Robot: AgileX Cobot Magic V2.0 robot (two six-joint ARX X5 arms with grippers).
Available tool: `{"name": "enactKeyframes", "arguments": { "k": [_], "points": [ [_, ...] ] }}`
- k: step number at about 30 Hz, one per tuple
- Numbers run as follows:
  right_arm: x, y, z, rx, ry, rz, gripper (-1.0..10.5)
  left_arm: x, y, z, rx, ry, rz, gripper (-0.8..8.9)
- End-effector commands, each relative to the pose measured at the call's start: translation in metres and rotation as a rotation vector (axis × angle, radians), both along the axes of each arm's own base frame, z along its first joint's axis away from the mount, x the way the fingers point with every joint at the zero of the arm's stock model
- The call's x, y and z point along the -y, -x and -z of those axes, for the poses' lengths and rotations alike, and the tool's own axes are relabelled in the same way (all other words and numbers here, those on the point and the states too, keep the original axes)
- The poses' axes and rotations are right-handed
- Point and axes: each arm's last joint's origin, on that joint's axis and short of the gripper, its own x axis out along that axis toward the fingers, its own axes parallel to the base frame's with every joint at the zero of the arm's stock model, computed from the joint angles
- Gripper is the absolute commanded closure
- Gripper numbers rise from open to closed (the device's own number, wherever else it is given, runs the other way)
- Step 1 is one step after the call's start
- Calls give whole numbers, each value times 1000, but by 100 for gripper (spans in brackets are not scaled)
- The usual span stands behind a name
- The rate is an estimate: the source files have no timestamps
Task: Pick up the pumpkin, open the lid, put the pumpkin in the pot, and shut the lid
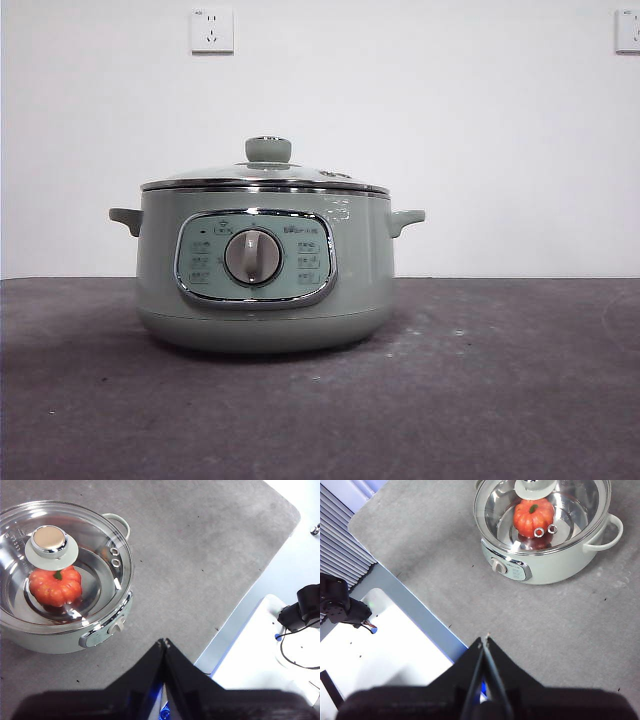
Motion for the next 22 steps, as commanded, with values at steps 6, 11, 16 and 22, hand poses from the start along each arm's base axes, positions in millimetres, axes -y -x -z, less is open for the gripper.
{"name": "enactKeyframes", "arguments": {
  "k": [6,11,16,22],
  "points": [
    [3,4,0,-5,-2,8,946,0,2,2,-25,-16,4,817],
    [3,4,0,-4,-2,8,946,-6,-1,-5,107,-39,-53,817],
    [3,5,0,-2,-4,8,946,-33,15,-33,398,36,-157,817],
    [4,6,-1,0,-5,8,946,-61,53,-55,632,48,-293,817]
  ]
}}
